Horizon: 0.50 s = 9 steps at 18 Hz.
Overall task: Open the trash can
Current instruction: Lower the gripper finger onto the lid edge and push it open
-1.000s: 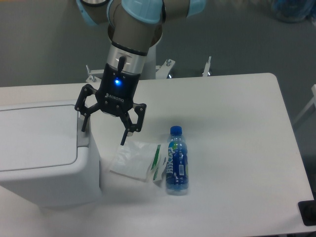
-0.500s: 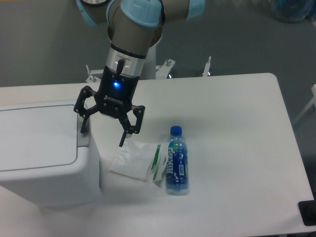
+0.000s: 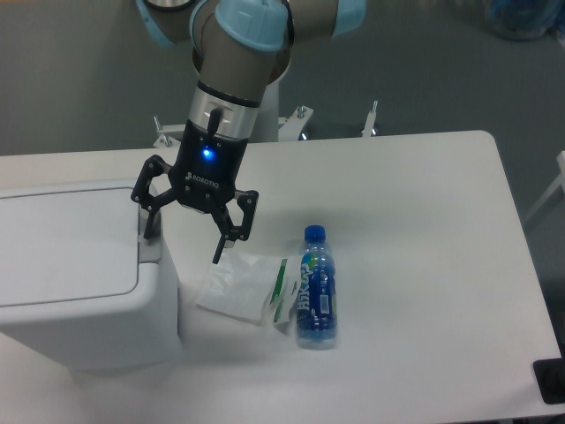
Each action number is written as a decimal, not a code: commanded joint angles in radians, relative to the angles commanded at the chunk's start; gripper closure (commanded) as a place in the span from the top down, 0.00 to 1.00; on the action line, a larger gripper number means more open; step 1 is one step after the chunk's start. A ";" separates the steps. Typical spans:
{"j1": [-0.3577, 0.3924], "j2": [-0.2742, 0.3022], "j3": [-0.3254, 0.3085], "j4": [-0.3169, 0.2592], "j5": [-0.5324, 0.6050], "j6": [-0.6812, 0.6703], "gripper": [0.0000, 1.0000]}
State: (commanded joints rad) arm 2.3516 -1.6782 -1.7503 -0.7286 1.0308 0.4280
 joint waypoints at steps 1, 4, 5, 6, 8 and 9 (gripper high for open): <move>0.002 -0.003 0.002 0.000 0.000 0.002 1.00; 0.002 0.000 0.006 -0.002 -0.002 0.000 1.00; 0.002 0.002 0.006 0.000 -0.002 0.000 1.00; 0.002 0.003 0.006 0.000 -0.002 0.000 1.00; 0.005 0.012 0.018 -0.002 -0.002 -0.008 1.00; 0.006 0.023 0.032 -0.002 0.000 -0.009 1.00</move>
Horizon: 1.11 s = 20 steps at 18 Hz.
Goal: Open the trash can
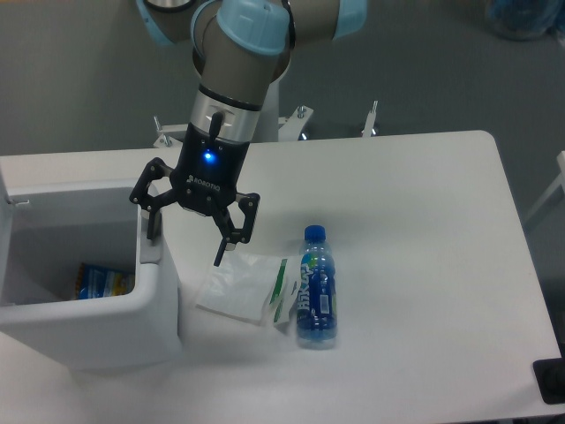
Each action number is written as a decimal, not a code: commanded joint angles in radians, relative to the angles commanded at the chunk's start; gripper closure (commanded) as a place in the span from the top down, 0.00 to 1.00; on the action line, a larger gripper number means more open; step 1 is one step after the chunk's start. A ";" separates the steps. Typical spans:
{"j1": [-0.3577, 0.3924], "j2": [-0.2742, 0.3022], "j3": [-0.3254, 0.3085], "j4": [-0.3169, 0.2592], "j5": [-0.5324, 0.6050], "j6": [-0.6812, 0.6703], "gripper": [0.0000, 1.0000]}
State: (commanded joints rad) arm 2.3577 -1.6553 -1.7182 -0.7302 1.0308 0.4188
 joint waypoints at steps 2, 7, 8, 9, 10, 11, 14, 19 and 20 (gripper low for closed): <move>0.009 0.023 0.029 -0.003 0.006 0.002 1.00; 0.136 0.046 0.045 -0.005 0.037 0.014 1.00; 0.167 0.040 0.052 -0.006 0.041 0.017 1.00; 0.195 0.035 0.052 -0.008 0.064 0.037 1.00; 0.227 0.029 0.051 -0.008 0.099 0.078 1.00; 0.257 0.026 0.045 -0.011 0.135 0.127 1.00; 0.313 0.014 0.042 -0.015 0.199 0.263 1.00; 0.359 0.006 0.002 -0.015 0.262 0.371 1.00; 0.362 0.006 -0.003 -0.015 0.265 0.388 1.00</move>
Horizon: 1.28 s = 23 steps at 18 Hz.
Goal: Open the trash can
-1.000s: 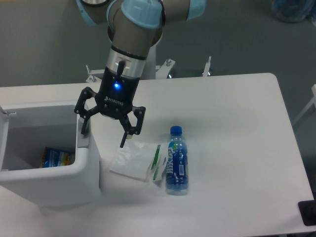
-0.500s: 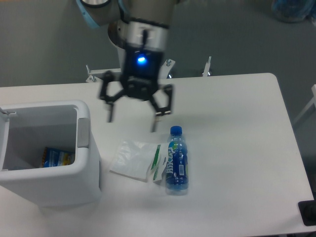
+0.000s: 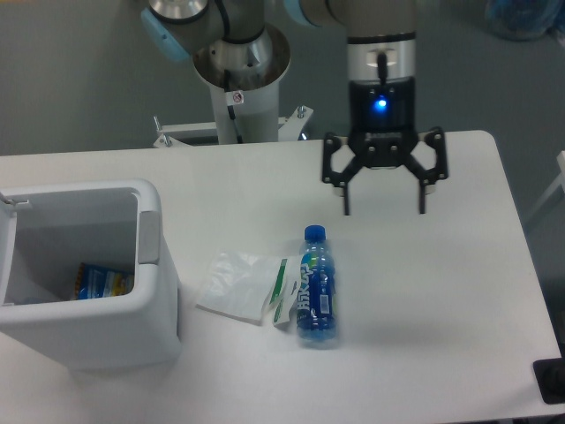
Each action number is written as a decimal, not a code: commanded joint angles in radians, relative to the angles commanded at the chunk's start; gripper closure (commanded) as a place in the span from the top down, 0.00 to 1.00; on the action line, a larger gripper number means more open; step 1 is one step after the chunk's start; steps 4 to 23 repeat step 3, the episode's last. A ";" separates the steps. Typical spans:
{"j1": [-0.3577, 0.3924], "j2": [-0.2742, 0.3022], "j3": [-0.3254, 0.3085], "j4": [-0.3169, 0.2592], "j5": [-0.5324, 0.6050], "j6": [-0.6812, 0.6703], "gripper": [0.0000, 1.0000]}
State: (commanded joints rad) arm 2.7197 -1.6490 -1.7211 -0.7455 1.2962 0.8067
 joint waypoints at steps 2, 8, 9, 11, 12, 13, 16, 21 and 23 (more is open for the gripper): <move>0.021 0.000 -0.009 0.000 0.011 0.019 1.00; 0.023 0.000 -0.014 0.002 0.015 0.025 1.00; 0.023 0.000 -0.014 0.002 0.015 0.025 1.00; 0.023 0.000 -0.014 0.002 0.015 0.025 1.00; 0.023 0.000 -0.014 0.002 0.015 0.025 1.00; 0.023 0.000 -0.014 0.002 0.015 0.025 1.00; 0.023 0.000 -0.014 0.002 0.015 0.025 1.00; 0.023 0.000 -0.014 0.002 0.015 0.025 1.00; 0.023 0.000 -0.014 0.002 0.015 0.025 1.00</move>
